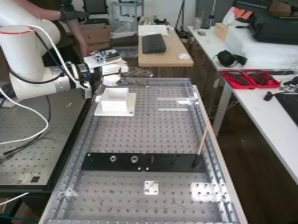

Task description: Grab the smaller nut and place it in the white container

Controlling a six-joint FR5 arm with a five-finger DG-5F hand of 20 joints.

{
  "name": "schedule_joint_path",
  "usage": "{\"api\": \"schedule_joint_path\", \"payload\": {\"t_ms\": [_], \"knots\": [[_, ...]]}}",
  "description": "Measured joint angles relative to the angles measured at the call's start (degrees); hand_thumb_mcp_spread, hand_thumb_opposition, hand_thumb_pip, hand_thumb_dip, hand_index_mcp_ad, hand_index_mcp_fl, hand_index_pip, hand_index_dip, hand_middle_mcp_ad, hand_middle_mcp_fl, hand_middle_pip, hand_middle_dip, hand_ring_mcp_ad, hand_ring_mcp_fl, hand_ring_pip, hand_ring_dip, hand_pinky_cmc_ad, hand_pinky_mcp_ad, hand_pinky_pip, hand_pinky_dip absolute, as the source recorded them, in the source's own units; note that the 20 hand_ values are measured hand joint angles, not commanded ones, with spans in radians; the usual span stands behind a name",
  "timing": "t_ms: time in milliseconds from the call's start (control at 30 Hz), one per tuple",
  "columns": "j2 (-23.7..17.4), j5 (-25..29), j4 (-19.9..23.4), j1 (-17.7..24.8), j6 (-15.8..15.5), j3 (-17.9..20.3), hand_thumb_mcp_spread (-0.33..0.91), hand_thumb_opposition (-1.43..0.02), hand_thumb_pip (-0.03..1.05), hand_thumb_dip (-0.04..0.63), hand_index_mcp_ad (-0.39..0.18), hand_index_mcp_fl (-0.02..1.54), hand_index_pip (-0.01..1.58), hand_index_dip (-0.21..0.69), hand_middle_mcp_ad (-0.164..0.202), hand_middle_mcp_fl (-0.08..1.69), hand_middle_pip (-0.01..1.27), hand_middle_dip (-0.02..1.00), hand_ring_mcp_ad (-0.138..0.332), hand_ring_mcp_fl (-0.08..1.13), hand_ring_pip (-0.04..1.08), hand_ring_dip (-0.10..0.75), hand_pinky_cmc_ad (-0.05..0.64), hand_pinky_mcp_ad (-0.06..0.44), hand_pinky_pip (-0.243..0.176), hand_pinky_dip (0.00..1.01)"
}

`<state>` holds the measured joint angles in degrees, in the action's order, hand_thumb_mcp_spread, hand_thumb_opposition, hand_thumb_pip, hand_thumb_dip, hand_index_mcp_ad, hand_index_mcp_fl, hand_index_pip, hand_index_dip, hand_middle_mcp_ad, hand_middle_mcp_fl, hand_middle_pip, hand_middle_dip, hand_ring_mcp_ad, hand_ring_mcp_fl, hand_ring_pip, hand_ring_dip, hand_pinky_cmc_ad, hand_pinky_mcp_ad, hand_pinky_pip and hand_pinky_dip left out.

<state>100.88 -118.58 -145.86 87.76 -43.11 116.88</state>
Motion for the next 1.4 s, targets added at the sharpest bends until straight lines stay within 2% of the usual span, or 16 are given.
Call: {"api": "schedule_joint_path", "payload": {"t_ms": [133, 367, 467, 567, 600, 700, 733, 833, 900, 967, 1067, 1100, 1133, 1233, 1400], "knots": [[-1.6, 4.0, -2.5, -1.5, 0.3, -2.5, 0.43, -0.85, 0.7, 0.223, -0.185, 0.01, 1.18, 0.138, 0.033, 0.16, 0.13, 0.25, 0.126, 0.0, 0.09, 0.127, 0.332, 0.293, 0.021, 0.19], [-3.4, 11.9, -7.4, -3.8, 1.2, -7.3, 0.36, -0.82, 0.7, 0.22, -0.185, 0.01, 1.14, 0.126, 0.031, 0.17, 0.13, 0.25, 0.127, 0.0, 0.1, 0.127, 0.339, 0.297, 0.019, 0.19], [-3.9, 15.0, -8.0, -4.4, 1.1, -8.1, 0.32, -0.8, 0.7, 0.22, -0.176, 0.02, 1.05, 0.124, 0.035, 0.17, 0.13, 0.25, 0.127, 0.0, 0.09, 0.127, 0.34, 0.293, 0.012, 0.2], [-4.3, 18.2, -8.1, -4.8, 1.4, -8.7, 0.27, -0.77, 0.67, 0.19, -0.152, 0.02, 0.94, 0.124, 0.037, 0.15, 0.13, 0.25, 0.127, 0.0, 0.09, 0.127, 0.34, 0.295, -0.01, 0.24], [-4.5, 19.6, -8.1, -5.0, 1.7, -8.9, 0.25, -0.78, 0.66, 0.173, -0.148, 0.01, 0.86, 0.124, 0.033, 0.15, 0.13, 0.25, 0.127, 0.0, 0.09, 0.127, 0.34, 0.297, -0.028, 0.25], [-4.9, 22.3, -8.7, -5.4, 2.1, -9.7, 0.24, -0.76, 0.65, 0.162, -0.133, 0.02, 0.64, 0.124, 0.037, 0.15, 0.13, 0.25, 0.127, 0.0, 0.09, 0.127, 0.34, 0.311, -0.024, 0.29], [-4.9, 22.6, -8.9, -5.5, 2.2, -9.9, 0.22, -0.76, 0.65, 0.14, -0.126, 0.02, 0.58, 0.124, 0.037, 0.15, 0.13, 0.25, 0.127, 0.0, 0.09, 0.131, 0.34, 0.314, -0.042, 0.3], [-5.0, 24.1, -10.6, -6.0, 2.8, -10.9, 0.18, -0.74, 0.59, 0.126, -0.117, 0.01, 0.34, 0.14, 0.037, 0.15, 0.13, 0.25, 0.138, 0.0, 0.09, 0.127, 0.342, 0.311, -0.049, 0.31], [-5.1, 24.8, -12.2, -6.4, 3.9, -11.9, 0.16, -0.74, 0.58, 0.113, -0.103, 0.02, 0.25, 0.168, 0.037, 0.13, 0.13, 0.25, 0.148, 0.0, 0.09, 0.127, 0.349, 0.318, -0.049, 0.31], [-5.1, 25.1, -12.9, -6.8, 5.0, -12.4, 0.15, -0.74, 0.58, 0.103, -0.103, 0.04, 0.22, 0.195, 0.037, 0.09, 0.13, 0.25, 0.152, 0.0, 0.09, 0.127, 0.346, 0.328, -0.059, 0.31], [-5.1, 25.5, -13.8, -7.5, 6.7, -13.3, 0.14, -0.73, 0.58, 0.077, -0.106, 0.03, 0.18, 0.227, 0.037, 0.08, 0.13, 0.25, 0.161, 0.0, 0.09, 0.127, 0.384, 0.33, -0.075, 0.31], [-5.2, 25.7, -14.1, -7.8, 7.3, -13.8, 0.14, -0.73, 0.58, 0.072, -0.101, 0.04, 0.16, 0.25, 0.051, 0.09, 0.13, 0.25, 0.171, 0.0, 0.09, 0.127, 0.379, 0.328, -0.075, 0.3], [-5.2, 25.8, -14.2, -7.9, 7.4, -13.9, 0.14, -0.73, 0.58, 0.075, -0.101, 0.04, 0.14, 0.241, 0.056, 0.09, 0.13, 0.25, 0.176, 0.0, 0.09, 0.127, 0.379, 0.328, -0.075, 0.3], [-5.3, 26.1, -14.6, -8.1, 7.3, -14.3, 0.13, -0.73, 0.57, 0.065, -0.101, 0.04, 0.14, 0.288, 0.052, 0.07, 0.13, 0.25, 0.176, 0.0, 0.09, 0.127, 0.401, 0.33, -0.08, 0.27], [-5.5, 26.3, -15.7, -7.9, 7.0, -14.8, 0.13, -0.71, 0.57, 0.058, -0.101, 0.04, 0.11, 0.302, 0.052, 0.07, 0.13, 0.25, 0.176, 0.0, 0.09, 0.127, 0.396, 0.328, -0.093, 0.25]]}}
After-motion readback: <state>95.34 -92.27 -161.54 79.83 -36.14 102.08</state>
